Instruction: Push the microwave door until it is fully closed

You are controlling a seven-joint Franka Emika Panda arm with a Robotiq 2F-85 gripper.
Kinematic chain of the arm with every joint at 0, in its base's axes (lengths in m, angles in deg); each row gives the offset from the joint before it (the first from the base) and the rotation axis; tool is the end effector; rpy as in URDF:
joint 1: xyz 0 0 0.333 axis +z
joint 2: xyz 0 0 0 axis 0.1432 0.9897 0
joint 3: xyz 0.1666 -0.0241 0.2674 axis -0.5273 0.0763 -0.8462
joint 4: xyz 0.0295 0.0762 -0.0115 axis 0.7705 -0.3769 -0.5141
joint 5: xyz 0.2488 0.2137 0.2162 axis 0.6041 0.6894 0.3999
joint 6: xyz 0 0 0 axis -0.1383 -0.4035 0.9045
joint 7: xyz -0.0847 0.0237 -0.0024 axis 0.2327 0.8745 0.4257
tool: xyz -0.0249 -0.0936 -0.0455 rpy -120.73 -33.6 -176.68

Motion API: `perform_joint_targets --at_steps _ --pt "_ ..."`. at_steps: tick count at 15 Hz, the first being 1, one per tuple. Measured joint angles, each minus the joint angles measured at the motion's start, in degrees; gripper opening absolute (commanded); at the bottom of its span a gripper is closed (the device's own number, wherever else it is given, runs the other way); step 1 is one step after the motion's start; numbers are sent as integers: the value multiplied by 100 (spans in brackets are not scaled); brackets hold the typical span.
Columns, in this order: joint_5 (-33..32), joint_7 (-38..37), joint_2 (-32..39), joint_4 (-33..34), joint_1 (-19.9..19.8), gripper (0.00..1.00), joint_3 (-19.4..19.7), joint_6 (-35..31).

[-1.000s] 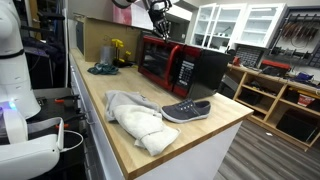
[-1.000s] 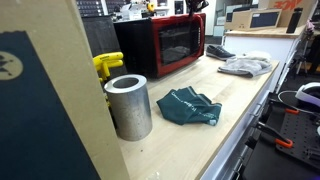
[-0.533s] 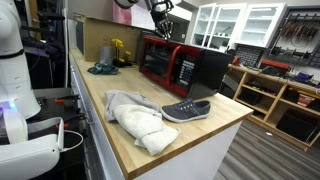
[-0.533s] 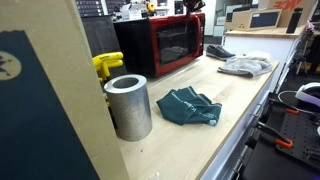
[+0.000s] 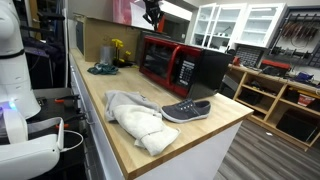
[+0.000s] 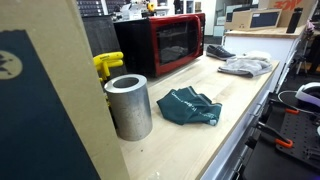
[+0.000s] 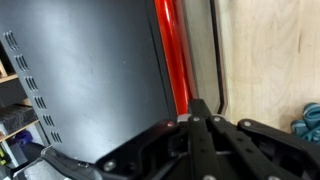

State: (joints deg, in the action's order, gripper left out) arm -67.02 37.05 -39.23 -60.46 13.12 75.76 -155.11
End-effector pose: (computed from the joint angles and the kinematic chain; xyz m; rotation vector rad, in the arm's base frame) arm 0.5586 0.0370 0.5684 2.1441 1.8390 0.4797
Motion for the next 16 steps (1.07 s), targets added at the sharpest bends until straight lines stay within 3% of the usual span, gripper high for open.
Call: perform_joint_targets --at_steps 2,6,11,12,16 --pt "-11 -386 -49 174 -6 28 -45 457" --pt "-229 -1353 -174 352 -15 56 -85 1059" --pt "-1002 -3344 -312 456 -21 95 -345 1411" --pt "-1198 -3772 -331 458 -20 99 -412 1439" --pt "-1795 -5315 -359 483 -21 100 -573 1637"
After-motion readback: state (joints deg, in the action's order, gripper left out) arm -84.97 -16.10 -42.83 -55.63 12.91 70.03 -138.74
